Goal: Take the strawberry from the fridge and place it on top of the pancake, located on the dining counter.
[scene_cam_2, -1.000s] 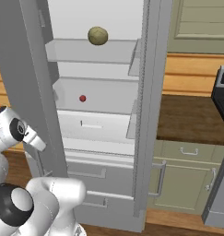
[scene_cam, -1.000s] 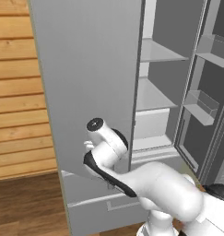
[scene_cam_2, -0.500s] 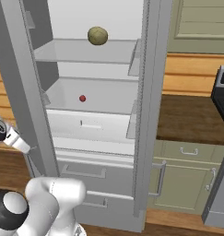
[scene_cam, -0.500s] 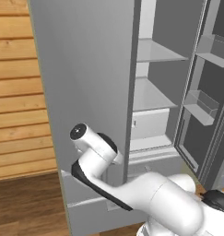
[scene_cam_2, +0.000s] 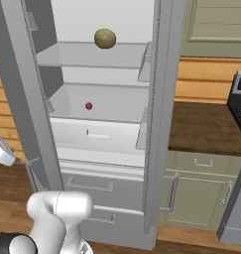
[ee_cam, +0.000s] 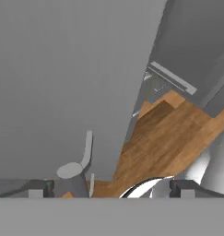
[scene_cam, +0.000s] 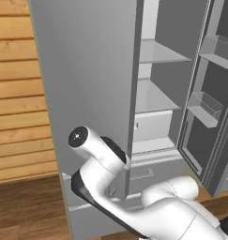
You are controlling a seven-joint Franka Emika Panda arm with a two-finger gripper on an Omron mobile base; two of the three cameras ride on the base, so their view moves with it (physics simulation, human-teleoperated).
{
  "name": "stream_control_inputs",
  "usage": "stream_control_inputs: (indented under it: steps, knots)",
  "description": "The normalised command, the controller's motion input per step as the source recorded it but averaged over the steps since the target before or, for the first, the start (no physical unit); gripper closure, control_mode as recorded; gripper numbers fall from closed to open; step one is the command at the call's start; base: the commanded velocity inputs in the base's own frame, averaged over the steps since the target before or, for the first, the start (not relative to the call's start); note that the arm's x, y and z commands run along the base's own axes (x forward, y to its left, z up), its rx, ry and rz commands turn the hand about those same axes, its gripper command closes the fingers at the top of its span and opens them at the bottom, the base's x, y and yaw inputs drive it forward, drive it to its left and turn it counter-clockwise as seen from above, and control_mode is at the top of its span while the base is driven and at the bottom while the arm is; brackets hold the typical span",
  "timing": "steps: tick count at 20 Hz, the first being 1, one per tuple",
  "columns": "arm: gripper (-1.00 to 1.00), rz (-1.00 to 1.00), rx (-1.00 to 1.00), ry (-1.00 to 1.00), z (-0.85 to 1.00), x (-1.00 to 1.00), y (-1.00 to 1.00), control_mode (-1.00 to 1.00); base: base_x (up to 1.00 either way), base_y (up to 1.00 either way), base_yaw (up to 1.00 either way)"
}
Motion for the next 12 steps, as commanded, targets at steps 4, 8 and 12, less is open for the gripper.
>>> stream_control_inputs:
  steps: [4,8,12]
  knots:
    - [-1.0,0.0,0.39,-0.06,0.59,-0.54,-0.77,-1.0,0.0,0.0,0.0]
    - [-1.0,0.0,0.59,0.05,0.41,-0.05,-0.98,-1.0,0.0,0.0,0.0]
    - [-1.0,0.0,0.81,0.21,0.21,0.01,-0.9,-1.0,0.0,0.0,0.0]
